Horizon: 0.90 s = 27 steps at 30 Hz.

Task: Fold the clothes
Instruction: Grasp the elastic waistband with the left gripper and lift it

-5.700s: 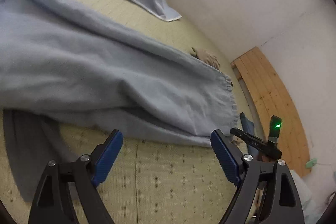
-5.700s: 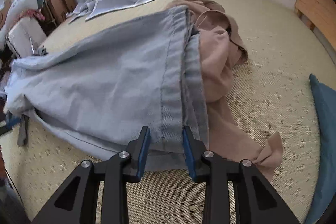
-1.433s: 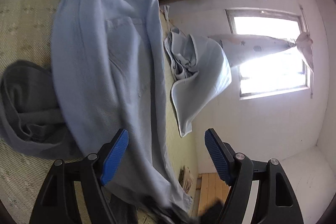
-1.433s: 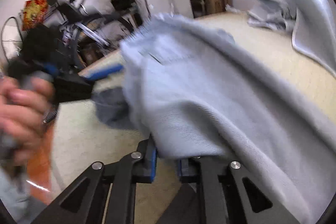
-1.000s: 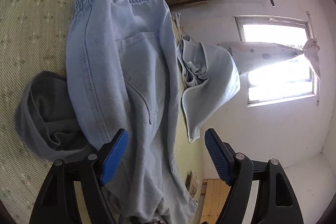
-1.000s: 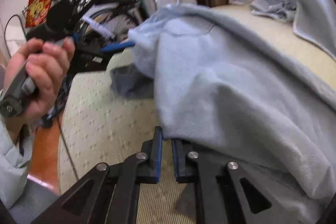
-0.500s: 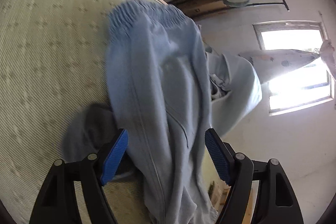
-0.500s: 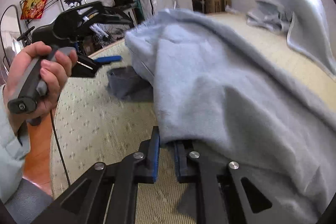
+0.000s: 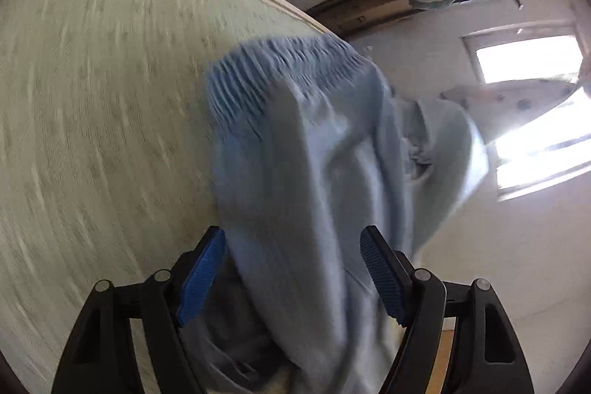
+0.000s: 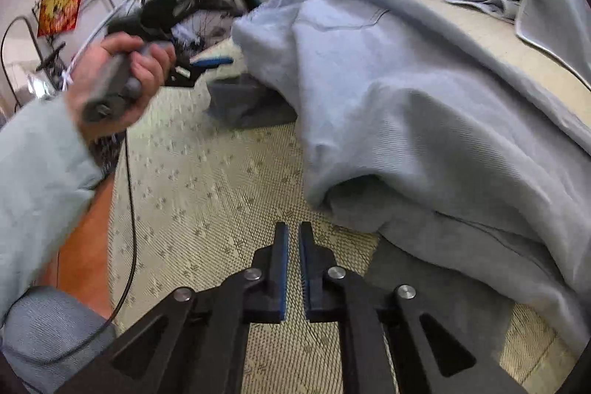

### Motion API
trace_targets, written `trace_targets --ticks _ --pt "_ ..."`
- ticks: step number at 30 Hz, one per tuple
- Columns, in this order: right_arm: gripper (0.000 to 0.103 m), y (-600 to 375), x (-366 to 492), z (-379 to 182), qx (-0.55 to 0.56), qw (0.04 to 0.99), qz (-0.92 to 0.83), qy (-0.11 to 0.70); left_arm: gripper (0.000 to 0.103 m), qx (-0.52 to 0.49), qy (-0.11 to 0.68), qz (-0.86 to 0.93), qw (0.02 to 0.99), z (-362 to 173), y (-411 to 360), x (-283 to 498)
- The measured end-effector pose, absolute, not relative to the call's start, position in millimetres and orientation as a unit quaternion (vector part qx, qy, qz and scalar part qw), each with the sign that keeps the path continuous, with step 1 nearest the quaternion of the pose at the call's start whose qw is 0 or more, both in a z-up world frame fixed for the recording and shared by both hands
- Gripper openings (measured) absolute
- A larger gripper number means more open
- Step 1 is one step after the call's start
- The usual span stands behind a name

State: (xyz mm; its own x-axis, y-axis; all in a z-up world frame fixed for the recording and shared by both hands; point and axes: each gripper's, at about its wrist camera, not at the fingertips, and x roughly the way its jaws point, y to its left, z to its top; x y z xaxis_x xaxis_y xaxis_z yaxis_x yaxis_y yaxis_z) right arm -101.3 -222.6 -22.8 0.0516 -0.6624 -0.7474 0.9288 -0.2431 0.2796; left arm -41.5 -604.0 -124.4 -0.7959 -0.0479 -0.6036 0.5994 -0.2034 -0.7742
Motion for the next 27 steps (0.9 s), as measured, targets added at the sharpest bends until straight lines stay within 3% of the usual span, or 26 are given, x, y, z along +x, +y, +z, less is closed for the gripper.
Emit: trace_targets --ticks 8,13,16,21,27 --pt "0.008 -203.4 -113.0 -14.0 0.420 0.584 -0.684 0.122 0.078 0.221 0.633 -0.720 0.178 -157.1 -633.3 -67.1" --pt "0.008 -195.0 -114.3 -7.6 0.419 0.581 -0.688 0.113 0.031 0.235 0.632 -0.714 0.186 -163.7 -647.0 -84.5" --pt "0.009 -185.8 -117.6 -3.3 0.420 0.576 -0.693 0.111 0.014 0.226 0.631 -0.718 0.189 -156.7 -651.3 -79.4" --pt "0.009 -164.8 -126.7 6.3 0.418 0.566 -0.704 0.099 0.013 0.197 0.569 -0.771 0.206 -120.9 -641.6 -63.8" --pt "0.009 -144.0 -138.0 7.3 0.428 0.543 -0.716 0.097 0.022 0.219 0.634 -0.720 0.177 -166.5 -657.6 -60.2"
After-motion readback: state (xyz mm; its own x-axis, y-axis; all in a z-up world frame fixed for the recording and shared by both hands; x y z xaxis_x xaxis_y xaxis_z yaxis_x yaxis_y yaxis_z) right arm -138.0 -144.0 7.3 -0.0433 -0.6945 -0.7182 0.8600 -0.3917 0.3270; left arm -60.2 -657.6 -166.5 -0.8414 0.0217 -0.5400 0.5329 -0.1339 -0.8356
